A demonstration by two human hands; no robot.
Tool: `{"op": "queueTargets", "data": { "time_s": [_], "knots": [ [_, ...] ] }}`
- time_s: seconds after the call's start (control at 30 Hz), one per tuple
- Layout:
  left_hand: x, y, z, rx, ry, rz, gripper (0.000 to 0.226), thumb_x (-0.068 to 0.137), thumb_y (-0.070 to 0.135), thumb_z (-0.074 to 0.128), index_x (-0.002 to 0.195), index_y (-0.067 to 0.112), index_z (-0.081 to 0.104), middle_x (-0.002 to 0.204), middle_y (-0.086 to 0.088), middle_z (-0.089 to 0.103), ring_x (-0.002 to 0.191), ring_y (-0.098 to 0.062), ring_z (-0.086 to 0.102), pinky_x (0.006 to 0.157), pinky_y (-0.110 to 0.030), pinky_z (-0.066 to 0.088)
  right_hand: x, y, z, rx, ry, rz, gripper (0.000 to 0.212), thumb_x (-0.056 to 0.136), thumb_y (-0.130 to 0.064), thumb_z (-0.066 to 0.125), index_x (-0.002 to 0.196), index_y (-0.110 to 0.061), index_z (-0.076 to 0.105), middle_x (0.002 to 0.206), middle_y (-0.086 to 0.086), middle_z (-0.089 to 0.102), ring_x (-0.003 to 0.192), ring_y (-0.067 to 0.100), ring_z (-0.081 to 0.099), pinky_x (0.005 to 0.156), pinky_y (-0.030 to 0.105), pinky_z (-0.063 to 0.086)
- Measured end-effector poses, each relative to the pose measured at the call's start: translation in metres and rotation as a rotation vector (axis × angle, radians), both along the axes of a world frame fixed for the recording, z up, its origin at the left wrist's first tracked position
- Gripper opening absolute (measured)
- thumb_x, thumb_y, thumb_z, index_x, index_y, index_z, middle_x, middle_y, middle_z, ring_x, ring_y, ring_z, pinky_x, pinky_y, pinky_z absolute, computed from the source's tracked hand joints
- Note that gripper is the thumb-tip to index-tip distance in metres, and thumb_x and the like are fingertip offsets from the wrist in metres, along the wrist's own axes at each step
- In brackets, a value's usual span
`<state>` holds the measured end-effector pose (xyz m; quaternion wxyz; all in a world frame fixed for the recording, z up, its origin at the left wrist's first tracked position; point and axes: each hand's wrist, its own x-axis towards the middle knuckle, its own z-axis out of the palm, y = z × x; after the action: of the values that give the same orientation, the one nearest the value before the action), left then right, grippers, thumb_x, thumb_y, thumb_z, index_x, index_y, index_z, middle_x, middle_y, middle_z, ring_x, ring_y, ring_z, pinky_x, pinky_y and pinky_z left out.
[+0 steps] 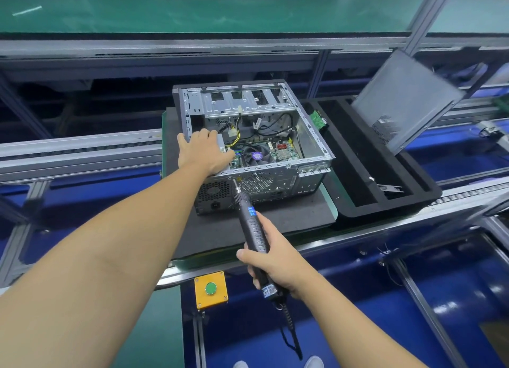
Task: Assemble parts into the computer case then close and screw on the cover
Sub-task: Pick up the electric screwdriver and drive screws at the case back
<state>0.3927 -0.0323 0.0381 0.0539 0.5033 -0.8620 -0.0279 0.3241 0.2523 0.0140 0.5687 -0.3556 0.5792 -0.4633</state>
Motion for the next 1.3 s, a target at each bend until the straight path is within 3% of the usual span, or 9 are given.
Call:
{"op": "queueTargets", "data": {
  "time_s": [0.2, 0.4, 0.53, 0.7, 0.8, 0.9, 1.0, 1.2, 1.3],
  "knots": [
    [0.000, 0.020, 0.004, 0.025, 0.222, -0.296, 0.043, 0.094, 0.042, 0.039, 0.126, 0.030, 0.065, 0.152, 0.012, 0.040, 0.136, -0.007, 0.039, 0.116, -0.042, 0.011, -0.035, 0.002, 0.012, -0.059, -0.027, -0.071, 0.053, 0.081, -0.024, 0.079, 0.122, -0.045, 0.053, 0.086, 0.004, 0.063, 0.064, 0.031, 0.054, 0.055, 0.038, 0.051],
    [-0.053, 0.061, 0.017, -0.022, 0.404, -0.342, 0.024, 0.097, 0.026, 0.046, 0.096, 0.020, 0.069, 0.112, 0.006, 0.062, 0.109, -0.016, 0.054, 0.094, -0.039, 0.030, -0.090, -0.010, 0.035, -0.065, -0.085, -0.132, 0.066, 0.079, -0.022, 0.081, 0.134, -0.024, 0.043, 0.090, 0.002, 0.064, 0.064, 0.025, 0.058, 0.053, 0.036, 0.052],
    [-0.099, 0.085, 0.029, 0.128, 0.545, -0.321, 0.024, 0.098, 0.027, 0.043, 0.087, 0.018, 0.062, 0.085, 0.004, 0.063, 0.083, -0.022, 0.058, 0.074, -0.038, 0.046, -0.131, -0.008, 0.043, -0.121, -0.086, -0.137, 0.059, 0.082, -0.019, 0.079, 0.131, -0.022, 0.047, 0.092, 0.001, 0.065, 0.065, 0.025, 0.057, 0.053, 0.036, 0.053],
    [-0.175, 0.110, 0.042, 0.267, 0.667, -0.285, 0.036, 0.092, 0.035, 0.037, 0.059, 0.030, 0.052, 0.051, 0.009, 0.052, 0.051, -0.008, 0.045, 0.052, -0.033, 0.032, -0.207, 0.000, 0.048, -0.203, -0.106, -0.205, 0.040, 0.082, -0.013, 0.076, 0.117, -0.022, 0.058, 0.085, 0.004, 0.063, 0.063, 0.023, 0.059, 0.052, 0.036, 0.054],
    [-0.228, 0.115, 0.041, 0.341, 0.631, -0.311, 0.045, 0.090, 0.036, 0.036, 0.057, 0.011, 0.053, 0.048, 0.001, 0.049, 0.050, -0.015, 0.044, 0.055, -0.036, 0.038, -0.269, 0.004, 0.048, -0.215, -0.096, -0.235, 0.032, 0.081, -0.006, 0.073, 0.110, -0.010, 0.059, 0.083, 0.007, 0.061, 0.065, 0.025, 0.062, 0.059, 0.039, 0.057],
    [-0.286, 0.119, 0.031, 0.420, 0.564, -0.314, 0.040, 0.095, 0.027, 0.043, 0.057, 0.023, 0.056, 0.046, 0.005, 0.047, 0.047, -0.009, 0.041, 0.050, -0.030, 0.032, -0.332, 0.003, 0.044, -0.173, -0.048, -0.245, 0.036, 0.075, -0.002, 0.073, 0.108, -0.010, 0.062, 0.089, 0.003, 0.063, 0.072, 0.022, 0.064, 0.060, 0.036, 0.058],
    [-0.337, 0.120, 0.008, 0.539, 0.464, -0.307, 0.021, 0.096, 0.022, 0.047, 0.085, 0.027, 0.064, 0.067, 0.008, 0.060, 0.058, -0.012, 0.052, 0.048, -0.019, 0.036, -0.386, -0.001, 0.032, -0.137, -0.024, -0.253, 0.035, 0.076, -0.002, 0.071, 0.108, -0.015, 0.061, 0.089, 0.000, 0.063, 0.068, 0.018, 0.059, 0.054, 0.033, 0.055],
    [-0.389, 0.107, -0.063, 0.622, 0.056, -0.237, 0.028, 0.092, 0.004, 0.048, 0.109, 0.015, 0.067, 0.114, -0.004, 0.068, 0.103, -0.022, 0.063, 0.089, -0.030, 0.050, -0.454, -0.015, -0.002, -0.100, -0.091, -0.256, 0.030, 0.085, -0.007, 0.070, 0.112, -0.005, 0.057, 0.091, 0.004, 0.063, 0.064, 0.018, 0.056, 0.049, 0.032, 0.051],
    [-0.402, 0.101, -0.099, 0.624, -0.151, -0.218, 0.028, 0.092, 0.006, 0.054, 0.113, 0.016, 0.069, 0.119, -0.004, 0.067, 0.107, -0.025, 0.063, 0.093, -0.036, 0.051, -0.474, -0.020, -0.018, -0.079, -0.105, -0.226, 0.023, 0.087, -0.007, 0.069, 0.107, -0.007, 0.059, 0.091, 0.005, 0.062, 0.063, 0.019, 0.057, 0.050, 0.032, 0.051]
  ]
}}
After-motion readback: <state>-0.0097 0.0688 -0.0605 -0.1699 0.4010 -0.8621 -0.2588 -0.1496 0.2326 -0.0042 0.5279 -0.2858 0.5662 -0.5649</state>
